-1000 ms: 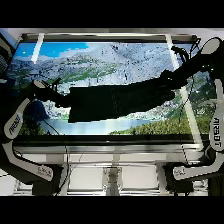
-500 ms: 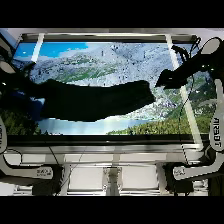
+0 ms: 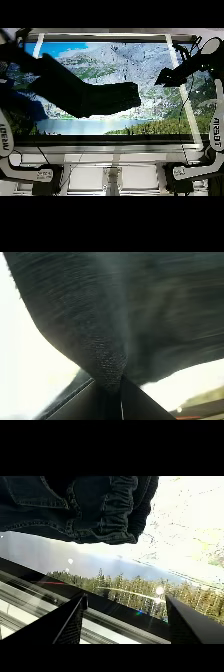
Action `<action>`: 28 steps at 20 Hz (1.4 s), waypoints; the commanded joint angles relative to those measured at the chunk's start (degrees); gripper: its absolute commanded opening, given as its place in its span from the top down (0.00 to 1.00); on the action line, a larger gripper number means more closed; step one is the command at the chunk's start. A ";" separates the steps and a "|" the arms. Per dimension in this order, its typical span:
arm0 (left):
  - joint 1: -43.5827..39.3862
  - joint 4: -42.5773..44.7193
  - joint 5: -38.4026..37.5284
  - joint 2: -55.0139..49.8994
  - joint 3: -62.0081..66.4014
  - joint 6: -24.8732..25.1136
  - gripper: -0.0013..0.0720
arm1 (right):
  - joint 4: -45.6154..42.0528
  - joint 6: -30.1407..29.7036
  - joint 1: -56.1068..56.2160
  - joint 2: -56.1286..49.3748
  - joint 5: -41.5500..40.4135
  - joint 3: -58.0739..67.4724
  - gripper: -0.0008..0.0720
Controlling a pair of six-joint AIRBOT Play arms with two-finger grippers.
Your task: Fold the clothes and pants, and hang the long-sleeved shirts on hangers.
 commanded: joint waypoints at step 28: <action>-31.65 -56.08 25.59 -29.22 5.62 13.99 0.92 | -8.63 -1.64 -0.94 -0.87 -13.38 0.02 0.24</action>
